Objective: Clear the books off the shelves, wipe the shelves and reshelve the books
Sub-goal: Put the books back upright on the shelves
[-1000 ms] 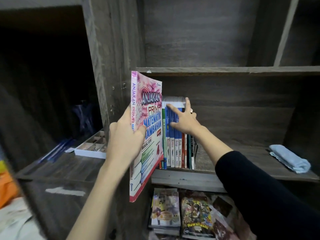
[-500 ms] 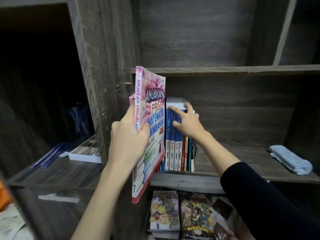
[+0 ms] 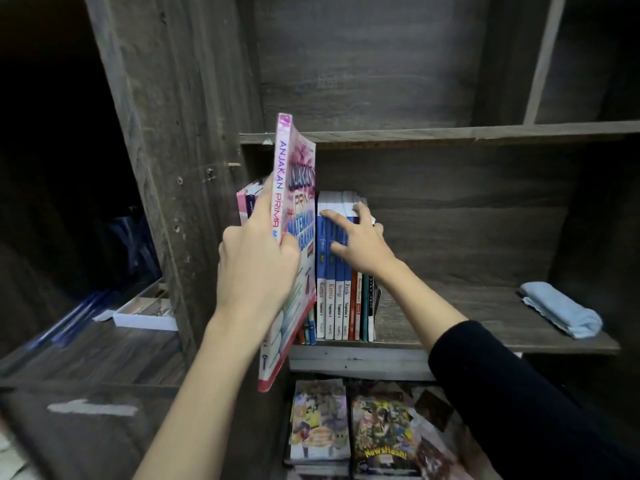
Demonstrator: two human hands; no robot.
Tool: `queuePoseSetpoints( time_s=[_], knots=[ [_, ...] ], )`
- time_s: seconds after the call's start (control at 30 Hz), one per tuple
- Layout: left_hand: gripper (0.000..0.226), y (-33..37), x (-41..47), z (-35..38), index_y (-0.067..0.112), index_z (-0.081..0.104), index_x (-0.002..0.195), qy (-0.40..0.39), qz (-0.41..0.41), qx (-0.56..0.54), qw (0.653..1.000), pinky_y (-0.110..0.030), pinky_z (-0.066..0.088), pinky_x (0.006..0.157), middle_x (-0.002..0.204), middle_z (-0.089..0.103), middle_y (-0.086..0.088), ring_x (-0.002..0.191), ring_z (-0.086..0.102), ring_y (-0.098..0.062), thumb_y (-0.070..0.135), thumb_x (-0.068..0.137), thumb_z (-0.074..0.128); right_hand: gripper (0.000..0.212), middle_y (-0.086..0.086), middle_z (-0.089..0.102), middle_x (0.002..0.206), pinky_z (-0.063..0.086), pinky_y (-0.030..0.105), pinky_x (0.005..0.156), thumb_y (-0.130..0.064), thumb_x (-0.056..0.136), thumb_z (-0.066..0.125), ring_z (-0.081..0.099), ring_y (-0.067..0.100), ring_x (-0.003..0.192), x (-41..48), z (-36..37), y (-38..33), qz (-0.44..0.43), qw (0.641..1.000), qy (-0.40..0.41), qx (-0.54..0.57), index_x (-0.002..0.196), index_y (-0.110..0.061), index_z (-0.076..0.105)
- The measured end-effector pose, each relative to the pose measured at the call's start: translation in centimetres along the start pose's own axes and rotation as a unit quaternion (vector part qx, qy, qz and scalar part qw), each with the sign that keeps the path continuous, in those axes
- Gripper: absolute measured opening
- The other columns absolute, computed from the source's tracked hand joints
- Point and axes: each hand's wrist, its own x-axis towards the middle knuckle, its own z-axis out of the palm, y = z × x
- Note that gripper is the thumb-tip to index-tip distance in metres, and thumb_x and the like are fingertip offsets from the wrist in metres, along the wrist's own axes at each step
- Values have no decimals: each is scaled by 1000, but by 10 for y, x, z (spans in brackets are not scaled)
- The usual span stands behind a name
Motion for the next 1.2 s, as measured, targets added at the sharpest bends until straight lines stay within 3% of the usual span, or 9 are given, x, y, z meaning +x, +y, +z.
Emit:
queuePoseSetpoints(
  time_s=[0.17,0.3,0.37,0.63,0.77,1.0,1.1,1.2],
  knots=[
    [56,5,0,0,29,39,141,3,11,33,999,-33,40,74,112,66,-9,79,48,-25,12,89,46,52,9,6,155,35,48,102,-32,95,52,22,46,130,-1,3,-1,5,1000,15,5,141,-45,33],
    [67,17,-2,6,36,25,148,-11,20,49,999,-44,46,83,97,64,-16,79,51,-35,11,89,46,52,9,6,155,35,48,102,-34,95,53,22,46,132,-2,3,-1,9,1000,23,4,141,-45,33],
    [68,18,0,11,36,21,148,-19,11,55,998,-45,47,81,88,59,-15,74,49,-32,13,90,46,53,8,5,155,36,48,102,-33,94,53,21,46,132,-3,1,0,10,1000,20,6,141,-45,33],
    [71,13,-6,29,34,11,150,-6,63,60,996,-42,55,70,87,64,-13,68,58,-27,16,93,47,56,8,4,155,40,47,98,-29,92,54,21,45,131,-8,-4,9,14,999,27,10,141,-45,33],
    [74,7,-10,40,36,6,150,-9,52,77,996,-44,53,68,76,60,-13,64,55,-28,16,92,48,56,9,4,155,40,47,98,-30,92,55,21,45,130,-10,-4,9,14,1000,24,10,141,-45,32],
    [70,-33,-19,79,29,12,151,-11,5,30,999,-37,55,56,78,59,-8,55,55,-20,15,93,51,57,9,4,155,40,47,97,-30,92,55,22,45,130,-11,-5,10,9,1000,20,2,142,-46,31],
    [63,-46,-27,89,19,23,150,-10,-30,9,999,-29,47,59,77,56,-6,55,50,-22,13,93,51,58,9,5,155,40,46,96,-29,92,54,21,45,130,-11,-6,10,5,1000,20,-3,142,-46,31],
    [58,-56,-31,98,9,35,144,0,-5,-4,1000,-27,45,57,71,63,-13,52,50,-21,8,90,56,58,8,5,155,42,46,96,-30,92,54,21,45,130,-10,-5,11,4,1000,23,-7,142,-46,30]
  ],
)
